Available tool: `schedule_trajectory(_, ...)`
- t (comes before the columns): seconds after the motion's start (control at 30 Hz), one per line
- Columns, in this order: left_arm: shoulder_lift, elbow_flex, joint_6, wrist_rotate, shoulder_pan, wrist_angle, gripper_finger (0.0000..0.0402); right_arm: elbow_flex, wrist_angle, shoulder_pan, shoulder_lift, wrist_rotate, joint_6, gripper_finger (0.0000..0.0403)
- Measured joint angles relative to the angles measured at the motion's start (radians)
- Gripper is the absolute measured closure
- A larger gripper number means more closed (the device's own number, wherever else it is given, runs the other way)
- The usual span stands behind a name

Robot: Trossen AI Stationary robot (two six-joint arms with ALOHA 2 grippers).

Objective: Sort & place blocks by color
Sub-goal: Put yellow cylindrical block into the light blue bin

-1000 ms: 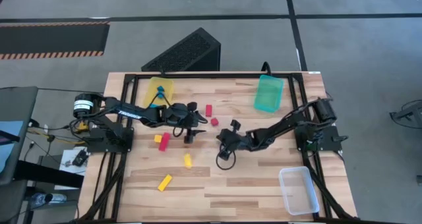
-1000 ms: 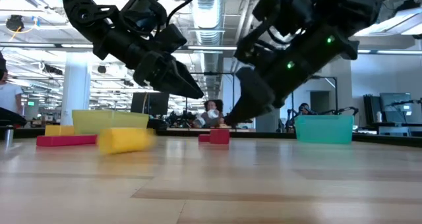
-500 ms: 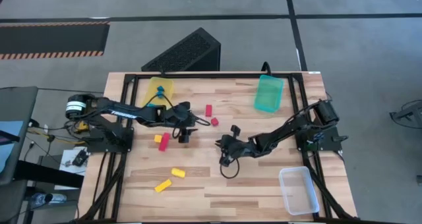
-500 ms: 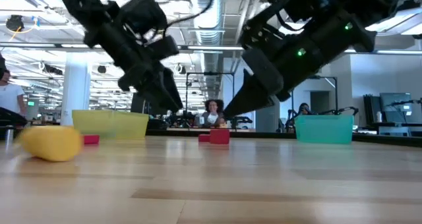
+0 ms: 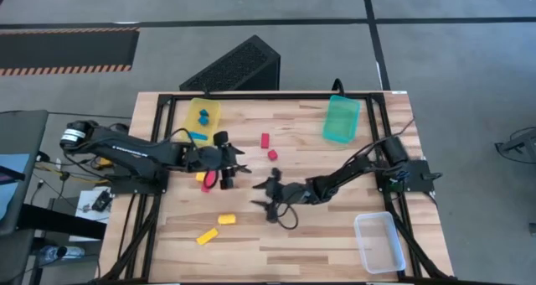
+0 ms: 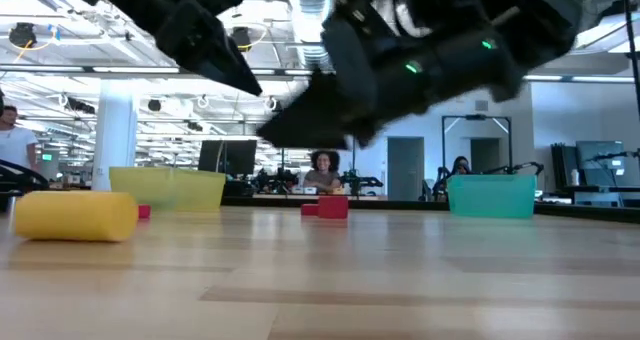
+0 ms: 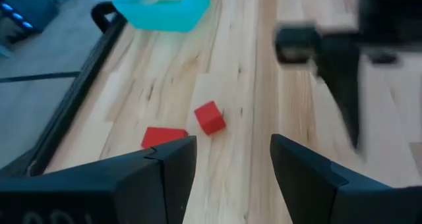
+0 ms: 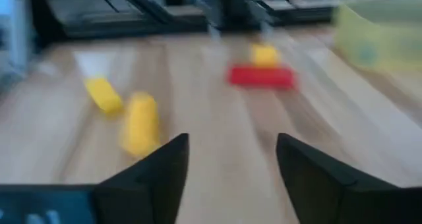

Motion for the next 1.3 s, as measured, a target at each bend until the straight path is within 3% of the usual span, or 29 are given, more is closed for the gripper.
schedule_trajectory(0.17,-0.012,0.0,-0.014,-0.099,-0.034,-0.041,0.0217,0.221,-0.142,0.01,0.14,-0.033,-0.055,0.01)
schedule_trajectory(0.37,-0.011,-0.051,-0.067,-0.089,-0.035,-0.074,0.0217,0.519,-0.435,0.028,0.279,-0.044,-0.104,0.0065)
schedule_trajectory(0.63,-0.011,-0.101,-0.193,-0.089,-0.061,-0.138,0.0217,0.782,-0.604,0.023,0.412,-0.143,-0.226,0.0058)
schedule_trajectory(0.87,-0.011,-0.102,-0.291,-0.109,-0.124,-0.166,0.0217,0.894,-0.715,-0.046,0.485,-0.287,-0.298,0.0064)
schedule_trajectory(0.93,-0.011,-0.102,-0.295,-0.118,-0.14,-0.164,0.0217,0.906,-0.718,-0.064,0.496,-0.33,-0.29,0.007)
schedule_trajectory(1.13,-0.011,-0.1,-0.288,-0.158,-0.167,-0.166,0.0217,0.906,-0.774,-0.079,0.498,-0.328,-0.194,0.0117)
schedule_trajectory(1.3,-0.011,-0.099,-0.282,-0.164,-0.167,-0.169,0.0217,0.908,-0.843,-0.063,0.49,-0.252,-0.15,0.0216)
